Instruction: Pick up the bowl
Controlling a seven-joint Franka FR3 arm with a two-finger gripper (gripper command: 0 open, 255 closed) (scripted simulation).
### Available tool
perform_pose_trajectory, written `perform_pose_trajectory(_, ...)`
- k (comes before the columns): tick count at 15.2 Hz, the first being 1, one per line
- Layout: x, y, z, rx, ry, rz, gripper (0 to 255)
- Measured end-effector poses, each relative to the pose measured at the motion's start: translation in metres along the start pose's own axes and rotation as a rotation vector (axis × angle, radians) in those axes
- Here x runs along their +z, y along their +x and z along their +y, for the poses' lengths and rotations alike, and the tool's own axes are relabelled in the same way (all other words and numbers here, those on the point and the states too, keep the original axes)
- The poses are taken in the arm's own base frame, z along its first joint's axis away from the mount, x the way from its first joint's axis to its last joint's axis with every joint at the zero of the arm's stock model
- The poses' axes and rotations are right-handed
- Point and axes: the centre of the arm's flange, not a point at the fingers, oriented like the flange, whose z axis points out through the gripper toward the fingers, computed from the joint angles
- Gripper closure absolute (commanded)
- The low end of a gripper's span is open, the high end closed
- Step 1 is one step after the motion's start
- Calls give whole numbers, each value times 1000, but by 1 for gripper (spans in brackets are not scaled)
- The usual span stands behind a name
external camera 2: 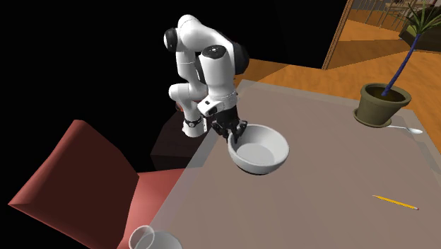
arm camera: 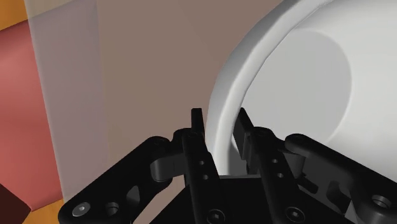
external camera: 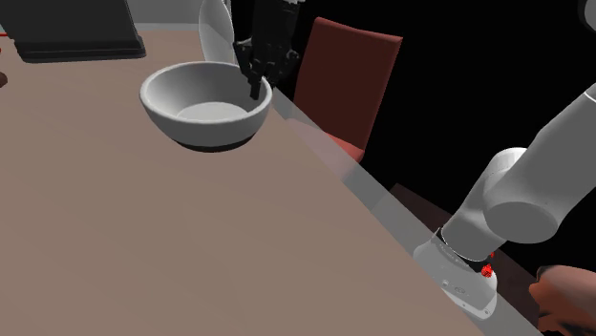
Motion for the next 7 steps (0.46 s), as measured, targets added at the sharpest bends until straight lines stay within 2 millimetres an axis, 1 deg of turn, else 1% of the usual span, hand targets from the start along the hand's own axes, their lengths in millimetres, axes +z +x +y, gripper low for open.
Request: perform_pose_trajectory(7, -35, 2, -5, 0, 0, 0, 255)
